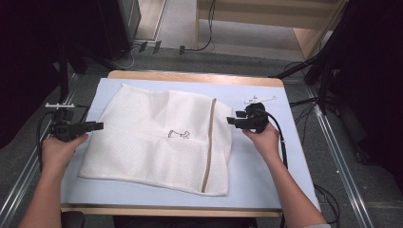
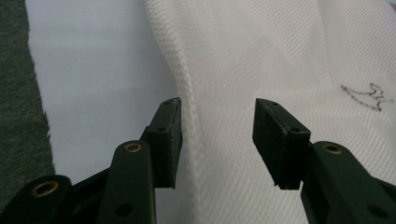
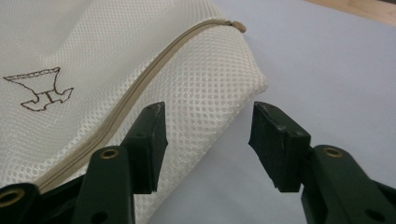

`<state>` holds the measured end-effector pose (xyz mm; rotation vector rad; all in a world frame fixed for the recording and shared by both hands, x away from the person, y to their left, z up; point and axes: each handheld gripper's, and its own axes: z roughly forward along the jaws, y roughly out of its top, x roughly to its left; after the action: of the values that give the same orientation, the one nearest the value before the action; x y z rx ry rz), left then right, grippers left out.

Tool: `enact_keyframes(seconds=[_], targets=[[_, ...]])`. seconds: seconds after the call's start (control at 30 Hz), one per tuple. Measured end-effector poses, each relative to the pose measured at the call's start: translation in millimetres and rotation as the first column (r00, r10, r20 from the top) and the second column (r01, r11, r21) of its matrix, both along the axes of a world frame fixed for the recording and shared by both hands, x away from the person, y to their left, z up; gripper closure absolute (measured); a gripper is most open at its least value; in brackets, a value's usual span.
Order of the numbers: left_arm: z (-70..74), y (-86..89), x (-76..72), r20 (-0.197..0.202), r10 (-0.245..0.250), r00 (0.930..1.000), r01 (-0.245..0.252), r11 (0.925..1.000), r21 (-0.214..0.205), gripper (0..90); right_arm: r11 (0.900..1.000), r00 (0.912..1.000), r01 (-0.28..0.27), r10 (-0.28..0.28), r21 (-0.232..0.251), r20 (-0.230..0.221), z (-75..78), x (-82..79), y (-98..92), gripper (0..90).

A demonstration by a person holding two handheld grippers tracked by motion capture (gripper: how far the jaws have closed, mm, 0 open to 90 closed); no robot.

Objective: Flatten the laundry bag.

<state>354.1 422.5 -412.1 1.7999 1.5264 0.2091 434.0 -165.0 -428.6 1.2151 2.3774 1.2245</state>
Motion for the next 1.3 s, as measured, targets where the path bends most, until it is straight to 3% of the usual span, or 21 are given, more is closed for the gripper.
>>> enact_keyframes(seconds=[0.07, 0.23, 0.27, 0.3, 0.37, 0.4, 0.5, 0.57, 0.6, 0.63, 0.7, 0.73, 0.9, 1.03, 1.17, 1.2, 1.3], targets=[[-5.2, 2.3, -14.3, -0.015, 0.021, 0.9997, -0.021, 0.9996, 0.016, 49.9, 0.9998, 0.9991, -0.019, 0.018, -0.007, -0.037, -7.4, 2.4, 5.4, 46.8], [-13.3, 0.8, -27.8, -0.053, 0.012, 0.9985, -0.01, 0.999, 0.044, 49.1, 0.9996, 0.9987, -0.018, 0.017, -0.022, -0.049, -14.7, 6.0, 9.8, 46.7], [-19.4, -1.2, -30.8, -0.077, 0.007, 0.997, -0.004, 0.9988, 0.049, 49.1, 0.9995, 0.9977, -0.007, 0.005, -0.03, -0.067, -19.5, 8.2, 11.1, 48.2], [-19.4, -1.2, -30.8, -0.077, 0.007, 0.997, -0.004, 0.9988, 0.049, 49.4, 0.9995, 0.9977, -0.007, 0.005, -0.03, -0.067, -19.5, 8.2, 11.1, 48.2], [-26.9, -3.4, -29.8, -0.114, -0.001, 0.9935, 0.007, 0.9986, 0.053, 50.8, 0.9991, 0.9966, -0.004, 0.0, -0.043, -0.082, -25.7, 11.2, 12.3, 51.2], [-28.8, -4.0, -28.7, -0.103, -0.006, 0.9946, 0.011, 0.9989, 0.045, 58.7, 0.9982, 0.9949, -0.005, -0.001, -0.061, -0.101, -31.2, 13.3, 14.7, 55.4], [-31.2, -4.6, -25.5, -0.119, 0.0, 0.9929, 0.003, 0.9998, 0.021, 64.5, 0.9967, 0.9934, -0.007, -0.002, -0.081, -0.115, -37.2, 15.0, 17.9, 61.8], [-32.4, -6.0, -23.1, -0.134, -0.016, 0.9909, 0.018, 0.9997, 0.014, 74.7, 0.9946, 0.9951, 0.001, -0.012, -0.104, -0.098, -40.2, 14.1, 21.3, 70.2], [-33.1, -6.9, -21.7, -0.142, -0.017, 0.9897, 0.019, 0.9998, 0.009, 84.9, 0.9934, 0.9956, -0.008, -0.003, -0.114, -0.093, -39.9, 13.7, 23.1, 80.0], [-33.4, -9.0, -18.9, -0.152, -0.026, 0.988, 0.028, 0.9996, 0.008, 86.4, 0.9927, 0.9966, -0.007, -0.003, -0.121, -0.082, -40.4, 13.4, 23.5, 83.5], [-32.2, -10.2, -17.1, -0.151, -0.03, 0.9881, 0.034, 0.9992, 0.022, 88.0, 0.9918, 0.9968, -0.013, 0.003, -0.127, -0.079, -40.1, 12.7, 24.3, 86.2], [-27.7, -11.2, -13.4, -0.126, -0.033, 0.9915, 0.037, 0.999, 0.027, 88.2, 0.9903, 0.9971, -0.021, 0.011, -0.137, -0.076, -38.8, 11.8, 25.7, 88.9], [-23.2, -10.7, -4.2, -0.103, -0.024, 0.9944, 0.026, 0.9996, 0.014, 88.3, 0.9892, 0.9958, -0.028, 0.015, -0.144, -0.09, -35.1, 8.7, 22.9, 89.8], [-20.7, -7.5, 7.5, -0.086, -0.006, 0.9963, 0.006, 1.0, -0.008, 88.2, 0.9888, 0.996, -0.032, 0.019, -0.146, -0.087, -30.0, -3.1, 14.8, 89.9], [-17.4, -12.7, 23.4, -0.071, -0.013, 0.9974, 0.015, 0.9995, 0.026, 88.1, 0.9901, 0.9951, -0.032, 0.019, -0.137, -0.097, -27.9, -21.2, 6.5, 89.7], [-14.9, -15.3, 32.4, -0.06, -0.017, 0.9981, 0.018, 0.9996, 0.021, 88.1, 0.9896, 0.9955, -0.042, 0.03, -0.137, -0.09, -28.0, -29.0, 4.8, 89.7], [-13.5, -17.7, 41.1, -0.055, -0.027, 0.9981, 0.027, 0.9996, 0.011, 87.9, 0.9889, 0.9954, -0.044, 0.031, -0.142, -0.091, -27.2, -39.3, 3.1, 89.6]])
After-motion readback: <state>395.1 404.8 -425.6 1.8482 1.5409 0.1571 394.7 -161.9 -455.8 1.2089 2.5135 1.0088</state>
